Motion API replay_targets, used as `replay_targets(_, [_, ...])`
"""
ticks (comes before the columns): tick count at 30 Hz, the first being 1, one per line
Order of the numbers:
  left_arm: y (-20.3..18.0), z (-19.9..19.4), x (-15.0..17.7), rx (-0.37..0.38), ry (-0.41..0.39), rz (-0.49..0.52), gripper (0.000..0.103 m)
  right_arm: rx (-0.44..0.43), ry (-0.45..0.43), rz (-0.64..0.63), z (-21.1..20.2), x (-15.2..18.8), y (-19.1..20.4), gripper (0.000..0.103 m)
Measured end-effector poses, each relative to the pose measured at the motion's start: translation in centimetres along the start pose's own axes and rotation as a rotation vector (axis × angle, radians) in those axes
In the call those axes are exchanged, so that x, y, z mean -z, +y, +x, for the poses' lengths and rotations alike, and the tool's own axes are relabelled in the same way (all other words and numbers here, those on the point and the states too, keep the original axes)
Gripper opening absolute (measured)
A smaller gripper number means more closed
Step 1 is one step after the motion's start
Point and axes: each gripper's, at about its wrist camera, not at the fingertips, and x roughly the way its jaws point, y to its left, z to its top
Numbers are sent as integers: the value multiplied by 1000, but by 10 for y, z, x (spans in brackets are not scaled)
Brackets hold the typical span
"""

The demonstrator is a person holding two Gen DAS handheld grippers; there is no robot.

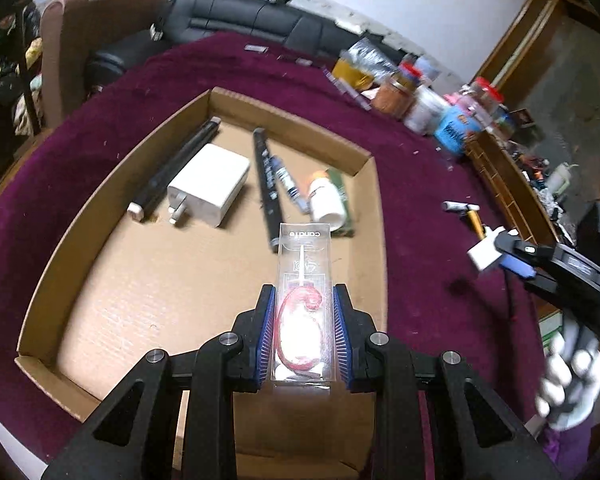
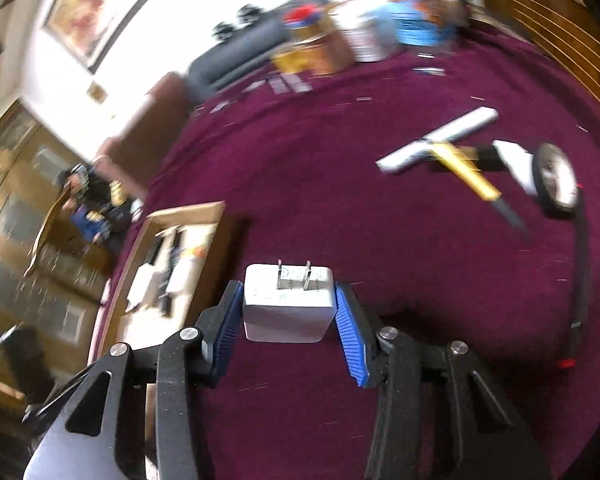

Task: Organize rigid objects
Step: 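Release the candle package and white plug adapter into the tray with both tools, then withdraw both tools from the tray back over the table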

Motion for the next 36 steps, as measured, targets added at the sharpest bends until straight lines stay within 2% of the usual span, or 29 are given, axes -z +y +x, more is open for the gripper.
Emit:
replay_targets(5, [16, 8, -2, -46, 22, -11, 24, -112, 49, -76, 16, 11, 47, 44])
replay_targets(10, [39, 29, -16, -67, 86, -93, 24, -181, 150, -152, 45, 20, 94, 44])
replay_targets(15, [46, 30, -28, -52, 72, -122, 26, -125, 239, -253, 81, 34, 127, 44])
replay_targets(18, [48, 9, -23, -24, 5, -111, 33, -35, 305, -320, 106, 39, 141, 44])
replay_targets(21, [53, -17, -15, -12, -75, -112, 42, 21, 329, -334, 122, 37, 144, 44])
replay_targets(24, [66, -39, -8, -39, -144, -132, 51, 121, 298, -382, 135, 34, 154, 45])
replay_targets(26, [76, -47, -4, -57, -163, -150, 54, 160, 284, -412, 143, 33, 157, 46])
replay_targets(29, [85, -51, -1, -70, -157, -175, 56, 135, 268, -401, 145, 32, 158, 47])
replay_targets(31, [86, -51, 0, -75, -156, -178, 58, 98, 224, -383, 137, 30, 159, 47])
replay_targets(35, [76, -50, -1, -61, -157, -169, 59, 88, 75, -414, 95, 27, 155, 47])
replay_targets(36, [72, -51, -2, -54, -159, -158, 59, 111, -8, -431, 74, 27, 151, 47])
